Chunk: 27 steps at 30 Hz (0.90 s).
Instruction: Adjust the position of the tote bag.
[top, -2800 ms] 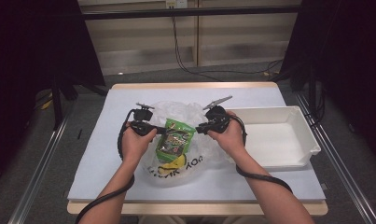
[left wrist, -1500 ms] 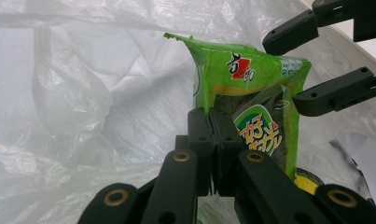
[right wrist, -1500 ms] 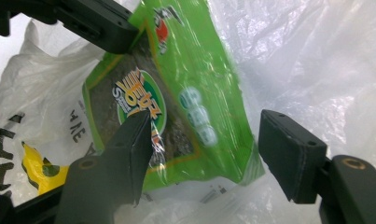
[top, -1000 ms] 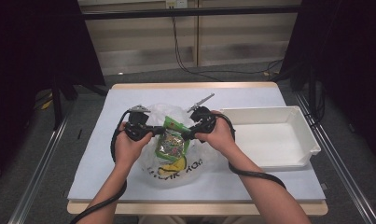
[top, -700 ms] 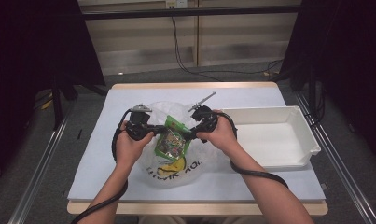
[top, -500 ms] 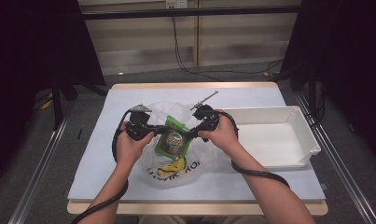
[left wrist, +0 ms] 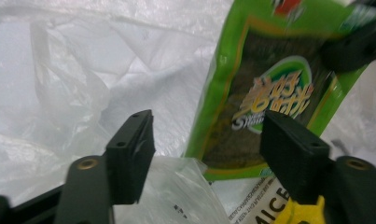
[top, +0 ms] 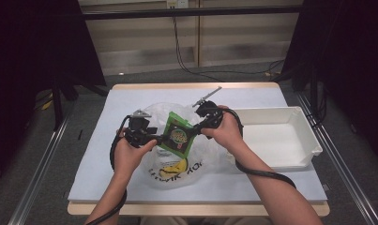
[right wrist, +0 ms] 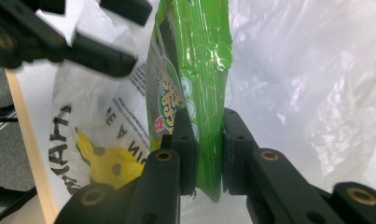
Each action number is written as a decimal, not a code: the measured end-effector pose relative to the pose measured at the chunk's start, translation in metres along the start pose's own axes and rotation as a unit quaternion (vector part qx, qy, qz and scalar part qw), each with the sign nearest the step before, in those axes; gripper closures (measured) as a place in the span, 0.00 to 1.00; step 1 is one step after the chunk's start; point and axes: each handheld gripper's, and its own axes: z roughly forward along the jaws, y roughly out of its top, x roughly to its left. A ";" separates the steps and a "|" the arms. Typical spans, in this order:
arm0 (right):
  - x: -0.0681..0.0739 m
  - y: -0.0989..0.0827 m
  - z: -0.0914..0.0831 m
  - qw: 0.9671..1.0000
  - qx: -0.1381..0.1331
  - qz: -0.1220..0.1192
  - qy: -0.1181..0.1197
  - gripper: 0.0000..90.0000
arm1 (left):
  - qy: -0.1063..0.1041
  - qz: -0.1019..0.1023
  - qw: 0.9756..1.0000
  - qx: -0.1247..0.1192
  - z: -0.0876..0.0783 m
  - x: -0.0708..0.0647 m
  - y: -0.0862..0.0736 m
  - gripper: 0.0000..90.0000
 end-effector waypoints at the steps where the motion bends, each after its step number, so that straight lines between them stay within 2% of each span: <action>1: 0.001 0.001 -0.002 1.000 -0.003 0.002 0.000 0.88 | 0.003 -0.002 1.000 -0.006 0.000 -0.001 -0.001 0.36; 2: 0.001 0.002 -0.003 1.000 -0.003 -0.002 0.000 0.88 | 0.001 0.002 1.000 0.000 0.000 0.000 -0.002 0.34; 3: 0.002 0.003 -0.005 1.000 -0.002 0.000 -0.002 0.88 | -0.002 -0.007 1.000 -0.007 0.000 -0.001 -0.004 0.32; 6: 0.002 0.005 -0.009 1.000 0.002 -0.013 -0.006 0.88 | -0.008 -0.019 1.000 -0.002 0.003 0.003 -0.008 0.28; 7: 0.003 0.005 -0.011 1.000 0.002 -0.015 -0.009 0.87 | -0.006 -0.013 1.000 0.006 0.004 0.006 -0.009 0.26; 8: 0.003 0.006 -0.012 1.000 0.000 -0.016 -0.011 0.87 | -0.007 -0.023 1.000 0.004 0.005 0.007 -0.010 0.25; 9: 0.003 0.006 -0.014 1.000 0.003 -0.016 -0.014 0.87 | -0.008 -0.018 1.000 0.006 0.004 0.008 -0.011 0.25; 10: 0.003 0.007 -0.014 1.000 0.004 -0.018 -0.015 0.87 | -0.013 -0.025 1.000 0.000 0.005 0.008 -0.013 0.25; 11: 0.003 0.008 -0.015 1.000 0.002 -0.017 -0.015 0.87 | -0.012 -0.021 1.000 0.008 0.004 0.008 -0.013 0.25; 12: 0.003 0.009 -0.016 1.000 0.004 -0.017 -0.015 0.87 | -0.013 -0.027 1.000 0.001 0.005 0.007 -0.015 0.24; 14: 0.004 0.011 -0.018 1.000 0.003 -0.018 -0.016 0.87 | -0.008 -0.018 1.000 0.006 0.006 0.008 -0.016 0.22; 15: 0.004 0.012 -0.019 1.000 0.002 -0.019 -0.017 0.87 | -0.007 -0.024 1.000 0.002 0.006 0.007 -0.017 0.21; 18: 0.006 0.016 -0.023 1.000 0.002 -0.023 -0.015 0.87 | -0.014 -0.022 1.000 0.004 0.006 0.008 -0.018 0.19; 21: 0.008 0.017 -0.022 0.999 0.001 -0.028 -0.018 0.87 | -0.014 -0.008 1.000 0.005 0.008 0.007 -0.019 0.23; 22: 0.008 0.017 -0.020 0.999 0.003 -0.029 -0.017 0.87 | -0.017 -0.019 1.000 -0.004 0.011 0.005 -0.019 0.24; 23: 0.008 0.016 -0.017 0.999 0.006 -0.029 -0.017 0.87 | -0.018 -0.004 1.000 0.009 0.010 0.007 -0.018 0.24; 25: 0.008 0.014 -0.009 0.999 0.013 -0.032 -0.023 0.87 | -0.015 -0.008 1.000 0.007 0.013 0.006 -0.019 0.28; 27: 0.008 0.012 -0.002 0.999 0.015 -0.034 -0.027 0.87 | -0.022 -0.003 1.000 0.018 0.016 0.006 -0.020 0.34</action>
